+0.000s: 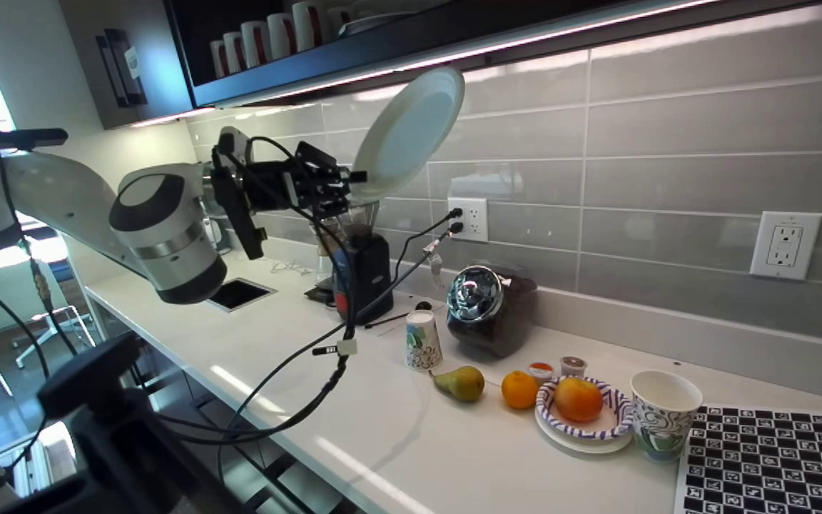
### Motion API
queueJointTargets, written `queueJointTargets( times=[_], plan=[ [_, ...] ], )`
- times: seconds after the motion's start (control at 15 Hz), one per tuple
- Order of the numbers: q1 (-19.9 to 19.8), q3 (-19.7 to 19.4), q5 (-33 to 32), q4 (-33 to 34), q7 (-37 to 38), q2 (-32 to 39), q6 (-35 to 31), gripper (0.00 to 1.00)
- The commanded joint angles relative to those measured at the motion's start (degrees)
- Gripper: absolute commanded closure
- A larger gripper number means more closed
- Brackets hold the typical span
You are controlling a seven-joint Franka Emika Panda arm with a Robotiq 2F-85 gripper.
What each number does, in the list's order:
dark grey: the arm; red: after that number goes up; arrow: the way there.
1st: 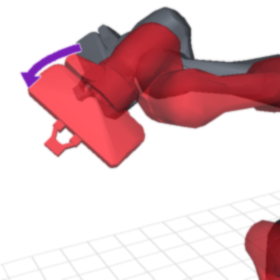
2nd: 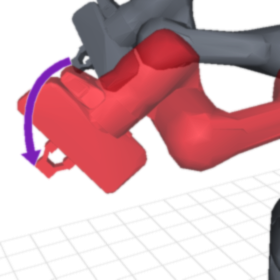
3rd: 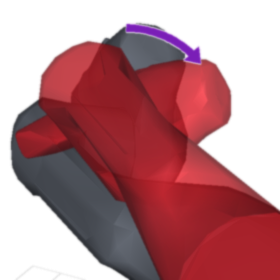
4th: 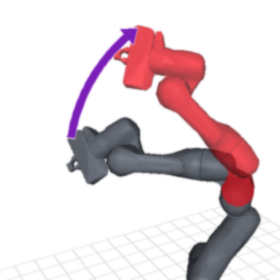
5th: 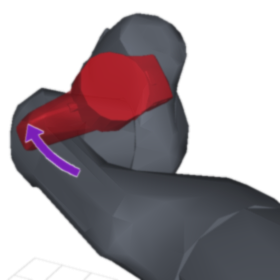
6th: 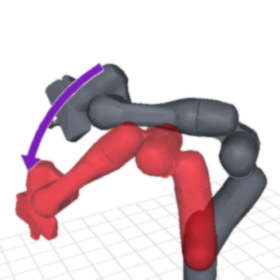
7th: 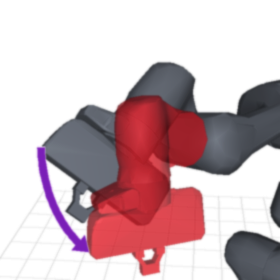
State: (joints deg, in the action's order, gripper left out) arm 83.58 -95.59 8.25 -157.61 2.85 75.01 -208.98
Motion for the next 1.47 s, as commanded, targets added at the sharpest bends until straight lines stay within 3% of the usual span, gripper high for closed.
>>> queueJointTargets(
  times=[0.0,0.2,0.27,0.67,0.8,1.2,1.4],
  plan=[
    [3.01,-3.37,1.81,0.09,-4.02,-0.96,1.57,0.99],
    [4.81,-6.44,2.62,0.08,-4.06,0.05,0.51,0.99],
    [3.34,-4.15,2.29,0.08,-3.41,-0.65,0.14,0.94],
    [4.59,-5.97,2.25,0.08,-3.69,-0.53,0.16,0.94],
    [4.79,-6.49,1.93,0.08,-3.85,-1.15,-0.61,0.99],
    [7.14,-15.4,-0.65,0.24,-7.18,-2.51,-13.66,0.99],
    [10.74,-20.81,-5.54,0.27,-8.4,-6.67,-14.82,0.99]
  ],
)
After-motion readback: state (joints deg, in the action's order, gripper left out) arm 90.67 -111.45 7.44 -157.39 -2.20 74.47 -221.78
